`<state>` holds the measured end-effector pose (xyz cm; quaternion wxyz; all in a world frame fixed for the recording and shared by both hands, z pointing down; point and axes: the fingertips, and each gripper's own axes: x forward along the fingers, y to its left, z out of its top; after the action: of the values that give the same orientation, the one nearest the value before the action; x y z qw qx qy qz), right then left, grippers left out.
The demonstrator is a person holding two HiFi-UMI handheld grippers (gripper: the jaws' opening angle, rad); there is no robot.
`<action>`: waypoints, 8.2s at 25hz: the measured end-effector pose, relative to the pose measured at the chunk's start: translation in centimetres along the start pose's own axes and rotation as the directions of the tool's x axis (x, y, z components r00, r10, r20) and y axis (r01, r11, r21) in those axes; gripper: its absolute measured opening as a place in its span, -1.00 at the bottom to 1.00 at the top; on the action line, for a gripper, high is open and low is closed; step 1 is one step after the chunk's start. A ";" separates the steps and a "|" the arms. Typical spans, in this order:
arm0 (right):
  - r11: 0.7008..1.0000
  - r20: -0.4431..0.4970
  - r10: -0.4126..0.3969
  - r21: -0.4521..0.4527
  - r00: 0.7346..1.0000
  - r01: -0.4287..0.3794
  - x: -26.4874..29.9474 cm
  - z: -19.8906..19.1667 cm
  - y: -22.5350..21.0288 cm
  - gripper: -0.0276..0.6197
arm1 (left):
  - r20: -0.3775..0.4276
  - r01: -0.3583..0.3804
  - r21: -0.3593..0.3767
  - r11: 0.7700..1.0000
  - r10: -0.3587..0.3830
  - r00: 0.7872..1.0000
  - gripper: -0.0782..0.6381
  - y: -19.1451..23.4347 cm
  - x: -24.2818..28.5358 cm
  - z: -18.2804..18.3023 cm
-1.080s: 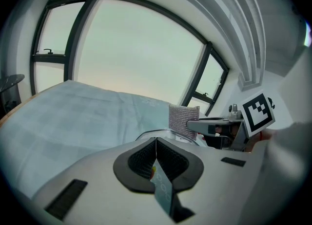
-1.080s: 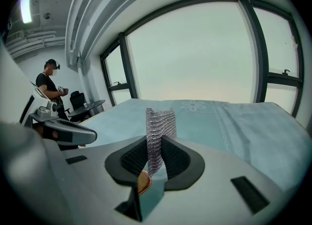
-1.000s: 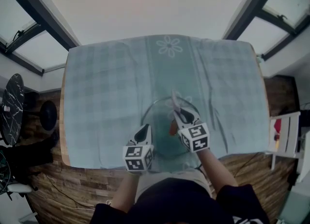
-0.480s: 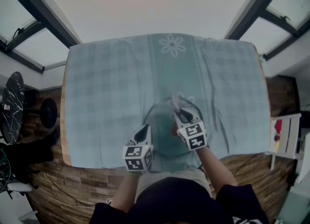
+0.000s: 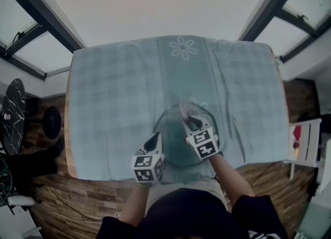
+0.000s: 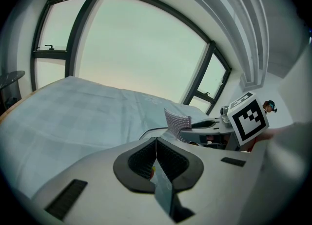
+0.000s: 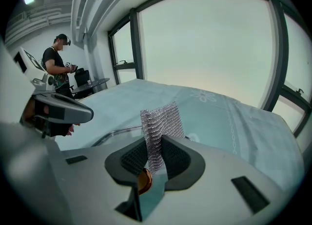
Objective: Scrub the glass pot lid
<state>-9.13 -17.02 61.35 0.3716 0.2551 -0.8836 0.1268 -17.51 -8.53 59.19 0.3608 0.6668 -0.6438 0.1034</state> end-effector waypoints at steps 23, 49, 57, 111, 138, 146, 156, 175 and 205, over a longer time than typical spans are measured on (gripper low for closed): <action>0.983 -0.047 0.056 -0.175 0.997 -0.063 0.0 -0.1 4.7 -0.67 | 0.006 -0.007 -0.002 1.000 0.007 1.000 -0.77 0.7 -1.7 -0.7; 0.961 -0.117 0.073 -0.259 0.990 -0.102 -2.3 -3.4 10.8 -0.67 | 0.018 0.012 0.021 1.000 -0.012 1.000 -0.77 0.7 -4.3 -1.5; 0.967 -0.143 0.064 -0.237 0.988 -0.097 -2.7 -5.0 12.6 -0.67 | 0.005 0.041 0.044 0.998 -0.041 0.999 -0.77 0.6 -5.8 -1.9; 0.993 -0.057 0.036 0.116 0.998 -0.029 -11.4 -8.4 16.1 -0.67 | -0.084 0.244 0.165 0.956 -0.232 0.969 -0.77 -4.6 -7.4 -5.1; 0.968 0.055 -0.157 0.206 0.986 0.142 -15.4 -4.9 2.7 -0.67 | -0.139 0.282 0.172 0.944 -0.260 0.956 -0.77 -7.2 -2.0 -3.7; 0.970 0.005 -0.167 0.179 0.986 0.163 -13.3 -5.4 -0.5 -0.67 | -0.163 0.282 0.171 0.944 -0.256 0.953 -0.77 -7.4 -0.2 -3.4; 0.978 -0.068 -0.155 0.130 0.985 0.163 -10.7 -6.4 -2.7 -0.67 | -0.188 0.282 0.165 0.945 -0.251 0.950 -0.77 -7.3 1.4 -3.2; 0.988 -0.141 -0.130 0.069 0.981 0.141 -8.6 -8.6 -3.7 -0.67 | -0.210 0.280 0.152 0.948 -0.246 0.946 -0.77 -7.6 2.8 -3.6; 0.991 -0.223 -0.025 0.126 0.974 0.054 -8.2 -12.1 1.0 -0.66 | -0.189 0.278 0.148 0.949 -0.249 0.950 -0.77 -7.5 0.8 -3.7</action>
<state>2.31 -8.23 63.78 0.4525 0.2808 -0.8213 0.2047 -9.22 -7.55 59.73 0.3652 0.7647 -0.5045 0.1651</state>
